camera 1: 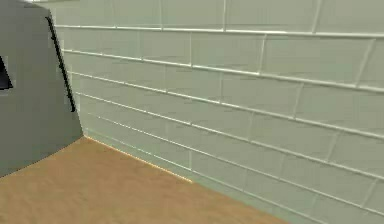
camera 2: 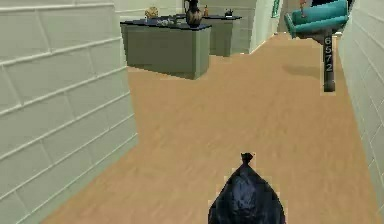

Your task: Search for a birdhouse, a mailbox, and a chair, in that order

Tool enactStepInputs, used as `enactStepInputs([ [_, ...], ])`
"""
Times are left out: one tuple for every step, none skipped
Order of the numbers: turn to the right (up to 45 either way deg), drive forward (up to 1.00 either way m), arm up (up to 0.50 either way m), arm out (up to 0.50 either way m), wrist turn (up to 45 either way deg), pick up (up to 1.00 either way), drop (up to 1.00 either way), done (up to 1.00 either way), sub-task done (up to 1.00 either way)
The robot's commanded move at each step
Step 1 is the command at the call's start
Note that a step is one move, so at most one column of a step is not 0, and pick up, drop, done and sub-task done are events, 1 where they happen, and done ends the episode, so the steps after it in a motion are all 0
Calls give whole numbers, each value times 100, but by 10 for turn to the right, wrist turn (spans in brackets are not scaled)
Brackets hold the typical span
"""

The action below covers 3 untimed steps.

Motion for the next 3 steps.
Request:
enactStepInputs([
  [450, 0, 0, 0, 0, 0, 0, 0, 0],
  [60, 0, 0, 0, 0, 0, 0, 0, 0],
  [0, 45, 0, 0, 0, 0, 0, 0, 0],
])
